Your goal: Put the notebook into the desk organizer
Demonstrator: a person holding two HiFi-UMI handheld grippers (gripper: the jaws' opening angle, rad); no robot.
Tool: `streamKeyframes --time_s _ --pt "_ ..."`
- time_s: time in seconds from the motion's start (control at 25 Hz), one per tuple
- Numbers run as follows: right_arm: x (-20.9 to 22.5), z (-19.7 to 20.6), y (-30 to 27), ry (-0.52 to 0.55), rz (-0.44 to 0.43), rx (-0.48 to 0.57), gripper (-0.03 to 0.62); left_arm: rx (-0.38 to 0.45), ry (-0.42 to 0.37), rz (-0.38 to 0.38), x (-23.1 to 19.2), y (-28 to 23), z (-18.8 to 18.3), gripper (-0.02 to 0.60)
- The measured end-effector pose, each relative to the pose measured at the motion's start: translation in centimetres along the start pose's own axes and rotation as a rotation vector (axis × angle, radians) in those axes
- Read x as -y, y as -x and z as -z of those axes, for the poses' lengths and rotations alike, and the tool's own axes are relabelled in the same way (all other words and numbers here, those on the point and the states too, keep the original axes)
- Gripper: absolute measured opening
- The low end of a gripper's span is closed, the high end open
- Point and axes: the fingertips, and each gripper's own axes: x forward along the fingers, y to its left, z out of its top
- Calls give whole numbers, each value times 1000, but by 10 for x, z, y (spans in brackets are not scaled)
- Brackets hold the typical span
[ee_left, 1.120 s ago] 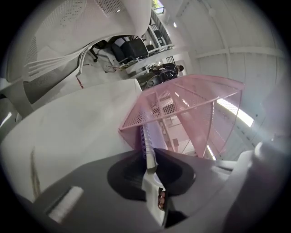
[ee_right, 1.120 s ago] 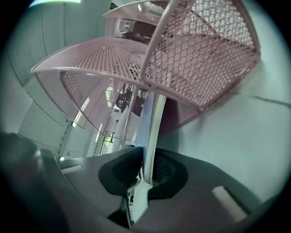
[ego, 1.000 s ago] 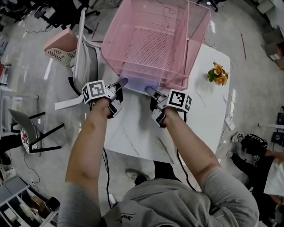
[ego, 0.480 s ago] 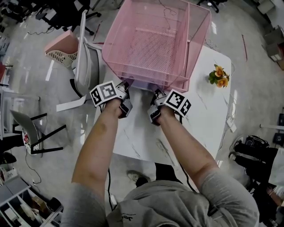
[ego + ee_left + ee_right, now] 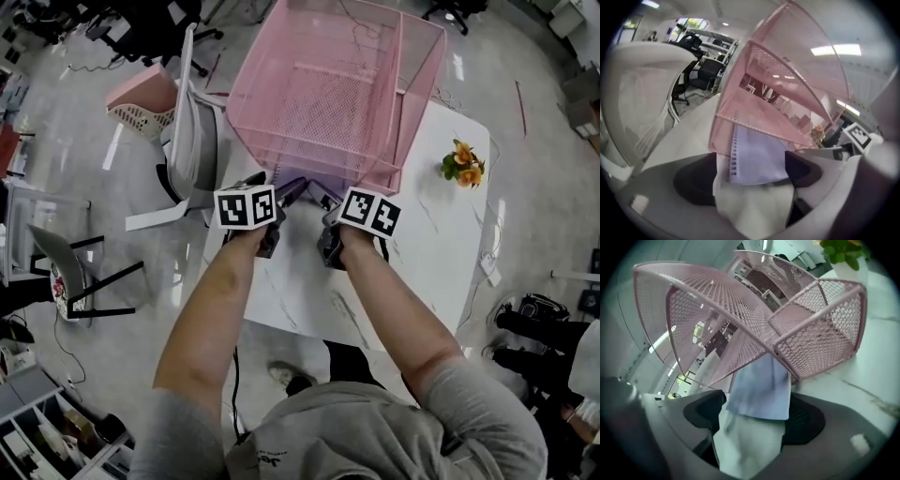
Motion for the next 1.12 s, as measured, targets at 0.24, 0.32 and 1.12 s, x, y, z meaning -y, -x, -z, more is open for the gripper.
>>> streamKeyframes --time_s 0.24,0.32,1.12 --pt "9 7 15 395 230 -70 387 -4 -261 -125 4 17 0 506" --pt "9 3 24 625 312 -40 387 22 -267 -124 9 24 -1 506" --pt "-267 84 158 1040 -648 -61 221 614 -263 -319 79 399 35 271"
